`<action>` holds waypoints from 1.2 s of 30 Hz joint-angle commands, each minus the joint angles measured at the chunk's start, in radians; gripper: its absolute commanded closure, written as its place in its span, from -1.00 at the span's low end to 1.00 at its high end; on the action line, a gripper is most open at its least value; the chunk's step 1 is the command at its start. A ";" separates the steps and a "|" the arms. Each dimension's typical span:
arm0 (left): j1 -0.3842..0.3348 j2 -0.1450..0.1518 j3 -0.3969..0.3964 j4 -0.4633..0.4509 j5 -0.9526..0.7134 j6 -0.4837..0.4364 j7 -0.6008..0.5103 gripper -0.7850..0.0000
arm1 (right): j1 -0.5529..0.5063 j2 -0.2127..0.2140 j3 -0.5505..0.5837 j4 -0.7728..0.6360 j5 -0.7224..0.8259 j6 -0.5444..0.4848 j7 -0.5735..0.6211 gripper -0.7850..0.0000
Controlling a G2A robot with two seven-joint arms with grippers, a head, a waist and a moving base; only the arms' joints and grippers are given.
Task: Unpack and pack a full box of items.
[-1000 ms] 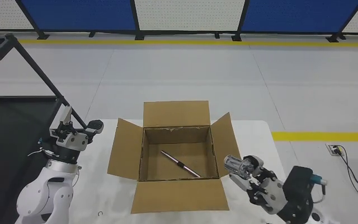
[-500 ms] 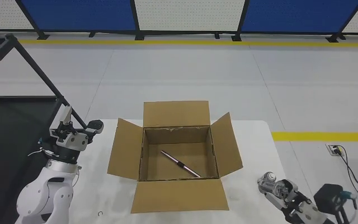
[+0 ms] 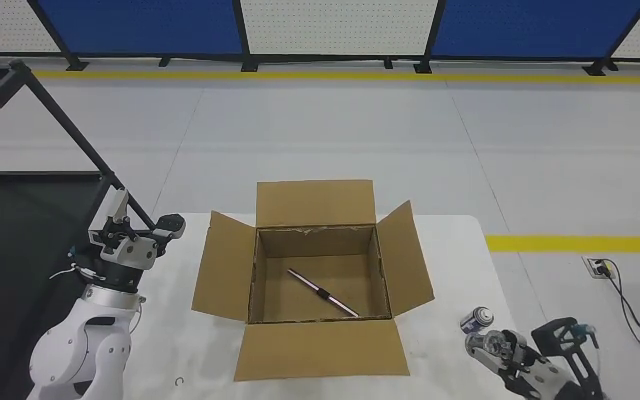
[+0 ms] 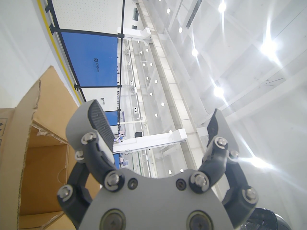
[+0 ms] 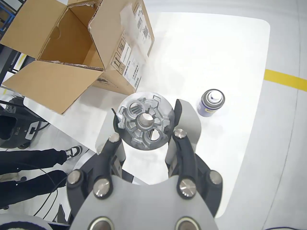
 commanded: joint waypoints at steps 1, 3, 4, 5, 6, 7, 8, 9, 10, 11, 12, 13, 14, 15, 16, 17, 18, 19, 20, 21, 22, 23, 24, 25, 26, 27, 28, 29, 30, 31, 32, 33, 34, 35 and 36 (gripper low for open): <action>0.000 0.000 0.000 0.000 0.000 0.000 0.000 -1.00 | 0.000 0.000 0.000 0.000 0.000 0.000 0.000 1.00; 0.000 0.000 0.000 0.000 0.000 0.000 0.000 -1.00 | 0.000 0.000 0.000 0.000 0.000 0.000 0.000 1.00; 0.000 0.000 0.000 0.000 0.000 0.000 0.000 -1.00 | 0.000 0.000 0.000 0.000 0.000 0.000 0.000 1.00; 0.000 0.000 0.000 0.000 0.000 0.000 0.000 -1.00 | -0.003 0.001 -0.009 0.003 -0.003 0.007 -0.010 1.00; 0.000 0.000 0.000 0.000 0.000 0.000 0.000 -1.00 | -0.004 0.002 -0.020 0.004 -0.024 0.018 -0.010 1.00; 0.000 0.000 0.000 0.000 0.000 0.000 0.000 -1.00 | -0.001 0.004 -0.035 0.005 -0.055 0.035 -0.007 1.00; 0.000 0.000 0.000 0.000 0.000 0.000 0.000 -1.00 | 0.004 0.006 -0.057 0.009 -0.080 0.048 -0.003 1.00; 0.000 0.000 0.000 0.000 0.000 0.000 0.000 -1.00 | 0.010 0.008 -0.080 0.013 -0.103 0.053 0.003 1.00; 0.000 0.000 0.000 0.000 0.000 0.000 0.000 -1.00 | 0.017 0.010 -0.098 0.023 -0.126 0.065 0.003 1.00; 0.000 0.000 0.000 0.000 0.000 0.000 0.000 -1.00 | 0.024 0.011 -0.116 0.033 -0.151 0.074 0.002 1.00; 0.000 0.000 0.000 0.000 0.000 0.000 0.000 -1.00 | 0.030 0.013 -0.135 0.046 -0.170 0.077 0.000 1.00; 0.000 0.000 0.000 0.000 0.000 0.000 0.000 -1.00 | 0.036 0.015 -0.149 0.062 -0.195 0.085 -0.001 1.00; 0.000 0.000 0.000 0.000 0.000 0.000 0.000 -1.00 | 0.043 0.016 -0.163 0.078 -0.221 0.098 -0.007 1.00; 0.000 0.000 0.000 0.000 0.000 0.000 0.000 -1.00 | 0.049 0.017 -0.181 0.096 -0.240 0.105 -0.011 1.00; 0.000 0.000 0.000 0.000 0.000 0.000 0.000 -1.00 | 0.056 0.019 -0.195 0.116 -0.260 0.112 -0.015 1.00; 0.000 0.000 0.000 0.000 0.000 0.000 0.000 -1.00 | 0.064 0.020 -0.206 0.136 -0.292 0.125 -0.020 1.00; 0.000 0.000 0.000 0.000 0.000 0.000 0.000 -1.00 | 0.073 0.021 -0.221 0.155 -0.320 0.141 -0.028 1.00; 0.000 0.000 0.000 0.000 0.000 0.000 0.000 -1.00 | 0.083 0.022 -0.237 0.175 -0.350 0.154 -0.034 1.00; 0.000 0.000 0.000 0.000 0.000 0.000 0.000 -1.00 | 0.093 0.023 -0.256 0.196 -0.367 0.162 -0.037 1.00; 0.000 0.000 0.000 0.000 0.000 0.000 0.000 -1.00 | 0.104 0.023 -0.268 0.215 -0.380 0.172 -0.039 1.00; 0.000 0.000 0.000 0.000 0.000 0.000 0.000 -1.00 | 0.113 0.025 -0.278 0.231 -0.404 0.186 -0.044 1.00; 0.000 0.000 0.000 0.000 0.000 0.000 0.000 -1.00 | 0.121 0.025 -0.291 0.244 -0.415 0.191 -0.051 1.00; 0.000 0.000 0.000 0.000 0.000 0.000 0.000 -1.00 | 0.127 0.026 -0.301 0.257 -0.412 0.184 -0.057 1.00; 0.000 0.000 0.000 0.000 0.000 0.000 0.000 -1.00 | 0.131 0.028 -0.304 0.268 -0.415 0.174 -0.065 1.00; 0.000 0.000 0.000 0.000 0.000 0.000 0.000 -1.00 | 0.135 0.029 -0.306 0.280 -0.426 0.174 -0.071 1.00; 0.000 0.000 0.000 0.000 0.000 0.000 0.000 -1.00 | 0.139 0.030 -0.311 0.289 -0.442 0.181 -0.077 1.00; 0.000 0.000 0.000 0.000 0.000 0.000 0.000 -1.00 | 0.144 0.031 -0.318 0.297 -0.451 0.185 -0.084 1.00; 0.000 0.000 0.000 0.000 0.000 0.000 0.000 -1.00 | 0.148 0.032 -0.324 0.307 -0.454 0.187 -0.089 1.00; 0.000 0.000 0.000 0.000 0.000 0.000 0.000 -1.00 | 0.152 0.033 -0.326 0.315 -0.462 0.189 -0.094 1.00; 0.000 0.000 0.000 0.000 0.000 0.000 0.000 -1.00 | 0.155 0.034 -0.328 0.323 -0.469 0.192 -0.098 1.00; 0.000 0.000 0.000 0.000 0.000 0.000 0.000 -1.00 | 0.158 0.035 -0.331 0.329 -0.473 0.194 -0.102 1.00; 0.000 0.000 0.000 0.000 0.000 0.000 0.000 -1.00 | 0.161 0.036 -0.332 0.336 -0.475 0.196 -0.106 1.00; 0.000 0.000 0.000 0.000 0.000 0.000 0.000 -1.00 | 0.164 0.038 -0.333 0.344 -0.478 0.197 -0.110 1.00; 0.000 0.000 0.000 0.000 0.000 0.000 0.000 -1.00 | 0.167 0.039 -0.334 0.352 -0.486 0.202 -0.112 1.00; 0.000 0.000 0.000 0.000 0.000 0.000 0.000 -1.00 | 0.172 0.040 -0.336 0.359 -0.497 0.210 -0.114 1.00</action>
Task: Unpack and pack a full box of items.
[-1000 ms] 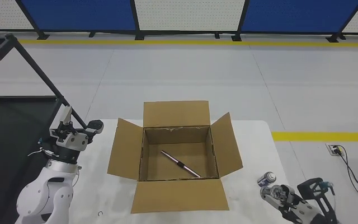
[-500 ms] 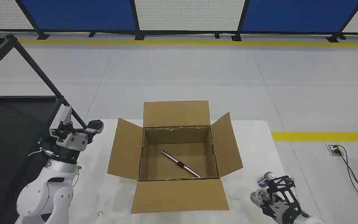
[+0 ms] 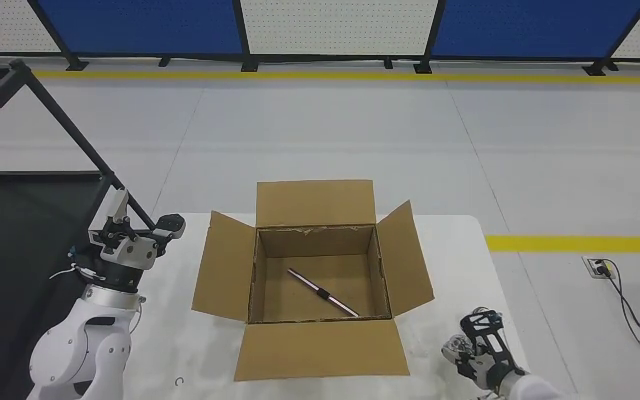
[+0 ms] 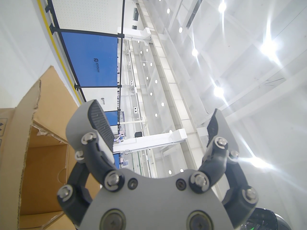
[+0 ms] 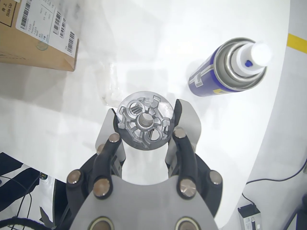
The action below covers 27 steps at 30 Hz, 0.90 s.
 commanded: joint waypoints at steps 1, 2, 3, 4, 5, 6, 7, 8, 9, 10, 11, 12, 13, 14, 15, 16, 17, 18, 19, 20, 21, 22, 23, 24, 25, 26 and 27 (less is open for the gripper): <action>0.000 0.000 0.000 0.000 0.000 0.000 0.000 -1.00 | 0.009 0.002 -0.009 0.017 -0.021 0.013 -0.006 1.00; 0.000 0.000 0.000 0.000 0.000 0.000 0.000 -1.00 | 0.013 0.002 -0.015 0.025 -0.026 0.017 -0.011 1.00; 0.000 0.000 0.000 0.000 0.000 0.000 0.000 -1.00 | 0.018 0.003 -0.019 0.034 -0.030 0.022 -0.015 1.00; 0.000 0.000 0.000 0.000 0.000 0.000 0.000 -1.00 | 0.022 0.004 -0.023 0.042 -0.037 0.027 -0.017 1.00; 0.000 0.000 0.000 0.000 0.000 0.000 0.000 -1.00 | 0.026 0.004 -0.027 0.048 -0.040 0.030 -0.020 1.00; 0.000 0.000 0.000 0.000 0.000 0.000 0.000 -1.00 | 0.028 0.005 -0.031 0.053 -0.041 0.031 -0.021 1.00; 0.000 0.000 0.000 0.000 0.000 0.000 0.000 -1.00 | 0.031 0.006 -0.032 0.058 -0.048 0.037 -0.021 1.00; 0.000 0.000 0.000 0.000 0.000 0.000 0.000 -1.00 | 0.033 0.007 -0.037 0.061 -0.054 0.042 -0.021 1.00; 0.000 0.000 0.000 0.000 0.000 0.000 0.000 -1.00 | 0.034 0.007 -0.041 0.065 -0.056 0.046 -0.023 1.00; 0.000 0.000 0.000 0.000 0.000 0.000 0.000 -1.00 | 0.036 0.008 -0.045 0.067 -0.060 0.048 -0.024 1.00; 0.000 0.000 0.000 0.000 0.000 0.000 0.000 -1.00 | 0.037 0.008 -0.047 0.070 -0.062 0.052 -0.025 1.00; 0.000 0.000 0.000 0.000 0.000 0.000 0.000 -1.00 | 0.038 0.009 -0.049 0.071 -0.062 0.055 -0.025 1.00; 0.000 0.000 0.000 0.000 0.000 0.000 0.000 -1.00 | 0.038 0.010 -0.051 0.071 -0.061 0.056 -0.025 1.00; 0.000 0.000 0.000 0.000 0.000 0.000 0.000 -1.00 | 0.037 0.010 -0.052 0.071 -0.061 0.057 -0.025 1.00; 0.000 0.000 0.000 0.000 0.000 0.000 0.000 -1.00 | 0.036 0.011 -0.052 0.070 -0.060 0.058 -0.026 0.58; 0.000 0.000 0.000 0.000 0.000 0.000 0.000 -1.00 | 0.034 0.012 -0.053 0.069 -0.060 0.058 -0.024 0.19; 0.000 0.000 0.000 0.000 0.000 0.000 0.000 -1.00 | 0.033 0.013 -0.054 0.069 -0.059 0.058 -0.023 -0.61; 0.000 0.000 0.000 0.000 0.000 0.000 0.000 -1.00 | 0.033 0.014 -0.054 0.068 -0.058 0.060 -0.022 -1.00; 0.000 0.000 0.000 0.000 0.000 0.000 0.000 -1.00 | 0.032 0.014 -0.055 0.068 -0.057 0.060 -0.022 -1.00; 0.000 0.000 0.000 0.000 0.000 0.000 0.000 -1.00 | 0.032 0.015 -0.056 0.067 -0.056 0.060 -0.022 -1.00; 0.000 0.000 0.000 0.000 0.000 0.000 0.000 -1.00 | 0.031 0.016 -0.056 0.067 -0.054 0.060 -0.022 -1.00; 0.000 0.000 0.000 0.000 0.000 0.000 0.000 -1.00 | 0.029 0.017 -0.056 0.065 -0.052 0.060 -0.022 -1.00; 0.000 0.000 0.000 0.000 0.000 0.000 0.000 -1.00 | 0.027 0.018 -0.055 0.062 -0.048 0.058 -0.023 -1.00; 0.000 0.000 0.000 0.000 0.000 0.000 0.000 -1.00 | 0.023 0.019 -0.053 0.057 -0.045 0.058 -0.024 -1.00; 0.000 0.000 0.000 0.000 0.000 0.000 0.000 -1.00 | 0.019 0.019 -0.051 0.051 -0.040 0.057 -0.028 -1.00; 0.000 0.000 0.000 0.000 0.000 0.000 0.000 -1.00 | 0.014 0.020 -0.048 0.045 -0.028 0.050 -0.029 -1.00; 0.000 0.000 0.000 0.000 0.000 0.000 0.000 -1.00 | 0.009 0.022 -0.042 0.037 -0.020 0.043 -0.032 -1.00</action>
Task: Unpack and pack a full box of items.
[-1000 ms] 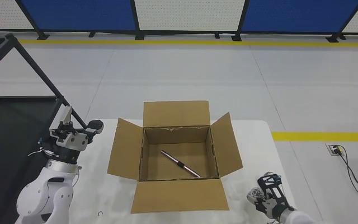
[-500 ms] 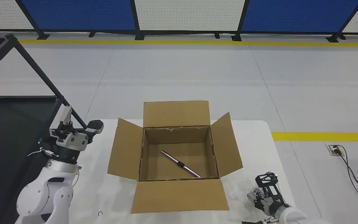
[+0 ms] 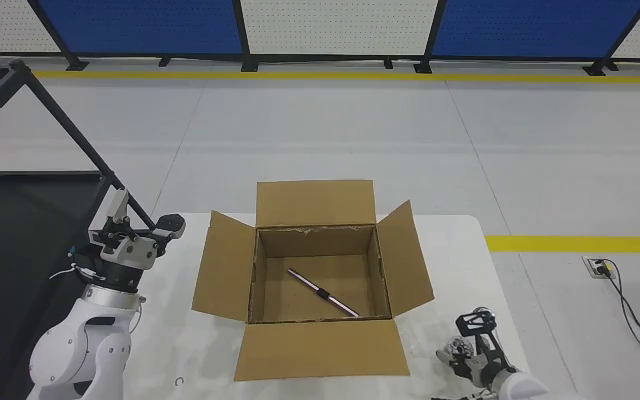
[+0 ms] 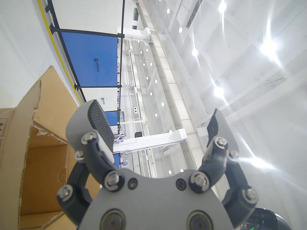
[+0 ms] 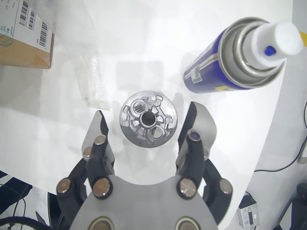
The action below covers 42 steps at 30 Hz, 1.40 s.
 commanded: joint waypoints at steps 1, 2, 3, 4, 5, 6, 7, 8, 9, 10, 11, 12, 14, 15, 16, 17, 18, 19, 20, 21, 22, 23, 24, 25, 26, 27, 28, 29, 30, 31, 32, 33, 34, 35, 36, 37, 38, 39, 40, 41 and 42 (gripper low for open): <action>0.000 0.000 0.000 0.000 0.000 0.000 0.000 -1.00 | -0.012 0.003 0.015 -0.017 0.017 -0.008 -0.008 -1.00; 0.000 0.000 0.000 0.000 0.000 0.000 0.000 -1.00 | -0.021 0.004 0.022 -0.032 0.023 -0.015 -0.015 -1.00; 0.000 0.000 0.000 0.000 0.000 0.000 0.000 -1.00 | -0.034 0.005 0.031 -0.051 0.035 -0.024 -0.024 -1.00; 0.000 0.000 0.000 0.000 0.000 0.000 0.000 -1.00 | -0.050 0.007 0.045 -0.074 0.045 -0.032 -0.033 -1.00; 0.000 0.000 0.000 0.000 0.000 0.000 0.000 -1.00 | -0.070 0.008 0.059 -0.103 0.055 -0.041 -0.045 -1.00; 0.000 0.000 0.000 0.000 0.000 0.000 0.000 -1.00 | -0.092 0.010 0.073 -0.136 0.070 -0.057 -0.057 -1.00; 0.000 0.000 0.000 0.000 0.000 0.000 0.000 -1.00 | -0.116 0.012 0.090 -0.169 0.086 -0.074 -0.070 -1.00; 0.000 0.000 0.000 0.000 0.000 0.000 0.000 -1.00 | -0.139 0.013 0.110 -0.202 0.096 -0.090 -0.082 -1.00; 0.000 0.000 0.000 0.000 0.000 0.000 0.000 -1.00 | -0.160 0.015 0.128 -0.234 0.106 -0.103 -0.095 -1.00; 0.000 0.000 0.000 0.000 0.000 0.000 0.000 -1.00 | -0.179 0.016 0.146 -0.264 0.116 -0.112 -0.108 -1.00; 0.000 0.000 0.000 0.000 0.000 0.000 0.000 -1.00 | -0.195 0.017 0.161 -0.292 0.132 -0.125 -0.121 -1.00; 0.000 0.000 0.000 0.000 0.000 0.000 0.000 -1.00 | -0.209 0.019 0.174 -0.316 0.156 -0.144 -0.131 -1.00; 0.000 0.000 0.000 0.000 0.000 0.000 0.000 -1.00 | -0.234 0.021 0.212 -0.350 0.220 -0.174 -0.145 -1.00; 0.000 0.000 0.000 0.000 0.000 0.000 0.000 -1.00 | -0.246 0.023 0.234 -0.363 0.241 -0.182 -0.143 -1.00; 0.000 0.000 0.000 0.000 0.000 0.000 0.000 -1.00 | -0.246 0.023 0.234 -0.363 0.241 -0.182 -0.143 -1.00; 0.000 0.000 0.000 0.000 0.000 0.000 0.000 -1.00 | -0.246 0.023 0.234 -0.363 0.241 -0.182 -0.143 -1.00; 0.000 0.000 0.000 0.000 0.000 0.000 0.000 -1.00 | -0.246 0.023 0.234 -0.363 0.241 -0.182 -0.143 -1.00; 0.000 0.000 0.000 0.000 0.000 0.000 0.000 -1.00 | -0.246 0.023 0.234 -0.363 0.241 -0.182 -0.143 -1.00; 0.000 0.000 0.000 0.000 0.000 0.000 0.000 -1.00 | -0.246 0.023 0.234 -0.363 0.241 -0.182 -0.143 -1.00; 0.000 0.000 0.000 0.000 0.000 0.000 0.000 -1.00 | -0.246 0.023 0.234 -0.363 0.241 -0.182 -0.143 -1.00; 0.000 0.000 0.000 0.000 0.000 0.000 0.000 -1.00 | -0.246 0.023 0.234 -0.363 0.241 -0.182 -0.143 -1.00; 0.000 0.000 0.000 0.000 0.000 0.000 0.000 -1.00 | -0.246 0.023 0.234 -0.363 0.241 -0.182 -0.143 -1.00; 0.000 0.000 0.000 0.000 0.000 0.000 0.000 -1.00 | -0.246 0.023 0.234 -0.363 0.241 -0.182 -0.143 -1.00; 0.000 0.000 0.000 0.000 0.000 0.000 0.000 -1.00 | -0.246 0.023 0.234 -0.363 0.241 -0.182 -0.143 -1.00; 0.000 0.000 0.000 0.000 0.000 0.000 0.000 -1.00 | -0.246 0.023 0.234 -0.363 0.241 -0.182 -0.143 -1.00; 0.000 0.000 0.000 0.000 0.000 0.000 0.000 -1.00 | -0.246 0.023 0.234 -0.363 0.241 -0.182 -0.143 -1.00; 0.000 0.000 0.000 0.000 0.000 0.000 0.000 -1.00 | -0.246 0.023 0.234 -0.363 0.241 -0.182 -0.143 -1.00; 0.000 0.000 0.000 0.000 0.000 0.000 0.000 -1.00 | -0.246 0.023 0.234 -0.363 0.241 -0.182 -0.143 -1.00; 0.000 0.000 0.000 0.000 0.000 0.000 0.000 -1.00 | -0.246 0.023 0.234 -0.363 0.241 -0.182 -0.143 -1.00; 0.000 0.000 0.000 0.000 0.000 0.000 0.000 -1.00 | -0.246 0.023 0.234 -0.363 0.241 -0.182 -0.143 -1.00; 0.000 0.000 0.000 0.000 0.000 0.000 0.000 -1.00 | -0.244 0.023 0.231 -0.367 0.242 -0.183 -0.156 -1.00; 0.000 0.000 0.000 0.000 0.000 0.000 0.000 -1.00 | -0.244 0.023 0.226 -0.372 0.238 -0.184 -0.170 -1.00; 0.000 0.000 0.000 0.000 0.000 0.000 0.000 -1.00 | -0.243 0.024 0.224 -0.387 0.233 -0.182 -0.190 -1.00; 0.005 0.000 0.004 -0.006 0.007 0.004 -0.010 -1.00 | -0.245 0.024 0.223 -0.405 0.226 -0.183 -0.201 -1.00; 0.011 0.002 0.005 -0.014 0.024 0.004 -0.019 -1.00 | -0.245 0.025 0.223 -0.425 0.217 -0.189 -0.211 -1.00; 0.017 0.002 0.004 -0.017 0.032 0.002 -0.021 -1.00 | -0.244 0.027 0.223 -0.444 0.208 -0.192 -0.217 -1.00; 0.021 0.002 0.004 -0.020 0.030 0.000 -0.021 -1.00 | -0.241 0.028 0.220 -0.466 0.200 -0.197 -0.219 -1.00; 0.025 0.002 0.004 -0.022 0.026 0.001 -0.022 -1.00 | -0.236 0.030 0.216 -0.484 0.191 -0.204 -0.220 -1.00; 0.030 0.002 0.002 -0.025 0.025 0.000 -0.023 -1.00 | -0.220 0.032 0.210 -0.484 0.184 -0.214 -0.228 -1.00; 0.035 0.002 -0.001 -0.028 0.022 0.000 -0.025 -1.00 | -0.200 0.034 0.200 -0.484 0.177 -0.233 -0.235 -1.00; 0.042 0.002 -0.003 -0.031 0.018 0.000 -0.028 -1.00 | -0.178 0.037 0.187 -0.484 0.169 -0.251 -0.238 -1.00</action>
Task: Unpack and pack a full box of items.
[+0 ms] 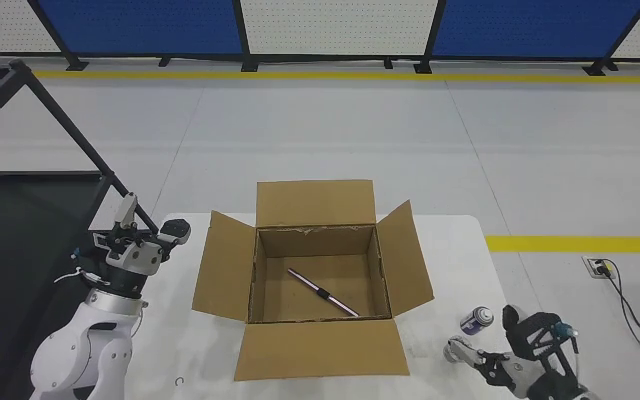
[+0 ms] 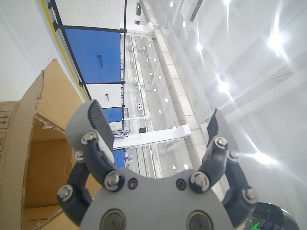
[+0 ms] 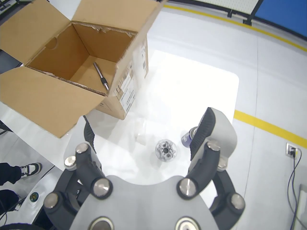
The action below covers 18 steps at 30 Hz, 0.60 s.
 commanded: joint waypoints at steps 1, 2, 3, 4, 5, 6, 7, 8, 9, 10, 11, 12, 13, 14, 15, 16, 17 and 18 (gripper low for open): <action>0.014 0.000 -0.006 -0.007 -0.010 -0.001 -0.008 -1.00 | 0.051 0.005 -0.029 0.002 -0.020 -0.032 0.002 -1.00; 0.022 0.001 -0.009 -0.011 -0.013 0.000 -0.017 -1.00 | 0.080 0.008 -0.047 0.002 -0.034 -0.038 0.011 -1.00; 0.031 0.002 -0.012 -0.016 -0.013 0.003 -0.031 -1.00 | 0.111 0.010 -0.072 0.002 -0.041 -0.047 0.020 -1.00; 0.040 0.003 -0.015 -0.022 -0.018 0.009 -0.052 -1.00 | 0.143 0.012 -0.101 0.002 -0.050 -0.057 0.031 -1.00; 0.049 0.004 -0.023 -0.027 -0.021 0.014 -0.072 -1.00 | 0.176 0.014 -0.132 0.002 -0.061 -0.060 0.045 -1.00; 0.059 0.006 -0.031 -0.034 -0.024 0.014 -0.091 -1.00 | 0.210 0.015 -0.166 0.002 -0.075 -0.059 0.065 -1.00; 0.069 0.007 -0.038 -0.040 -0.024 0.013 -0.110 -1.00 | 0.245 0.016 -0.203 0.002 -0.091 -0.054 0.087 -1.00; 0.079 0.009 -0.046 -0.047 -0.020 0.006 -0.126 -1.00 | 0.282 0.016 -0.243 0.002 -0.099 -0.047 0.109 -1.00; 0.089 0.009 -0.051 -0.054 -0.021 -0.003 -0.141 -1.00 | 0.317 0.017 -0.282 0.002 -0.112 -0.036 0.137 -1.00; 0.099 0.009 -0.055 -0.058 -0.032 -0.009 -0.154 -1.00 | 0.352 0.016 -0.322 0.002 -0.126 -0.017 0.163 -1.00; 0.108 0.009 -0.058 -0.063 -0.044 -0.011 -0.165 -1.00 | 0.383 0.014 -0.364 0.002 -0.134 -0.001 0.189 -1.00; 0.116 0.010 -0.062 -0.069 -0.051 -0.013 -0.172 -1.00 | 0.412 0.013 -0.404 0.002 -0.145 0.016 0.213 -1.00; 0.123 0.010 -0.065 -0.075 -0.058 -0.016 -0.176 -1.00 | 0.440 0.011 -0.441 0.002 -0.159 0.033 0.236 -1.00; 0.129 0.010 -0.067 -0.080 -0.062 -0.017 -0.178 -1.00 | 0.465 0.009 -0.476 0.005 -0.167 0.050 0.253 -1.00; 0.134 0.010 -0.067 -0.083 -0.066 -0.014 -0.179 -1.00 | 0.491 0.007 -0.506 0.014 -0.175 0.065 0.266 -1.00; 0.134 0.010 -0.067 -0.083 -0.066 -0.014 -0.179 -1.00 | 0.517 0.005 -0.533 0.024 -0.184 0.079 0.276 -1.00; 0.134 0.010 -0.067 -0.083 -0.066 -0.014 -0.179 -1.00 | 0.539 0.003 -0.554 0.034 -0.192 0.092 0.284 -1.00; 0.134 0.010 -0.067 -0.083 -0.066 -0.014 -0.179 -1.00 | 0.551 0.002 -0.564 0.040 -0.196 0.103 0.289 -1.00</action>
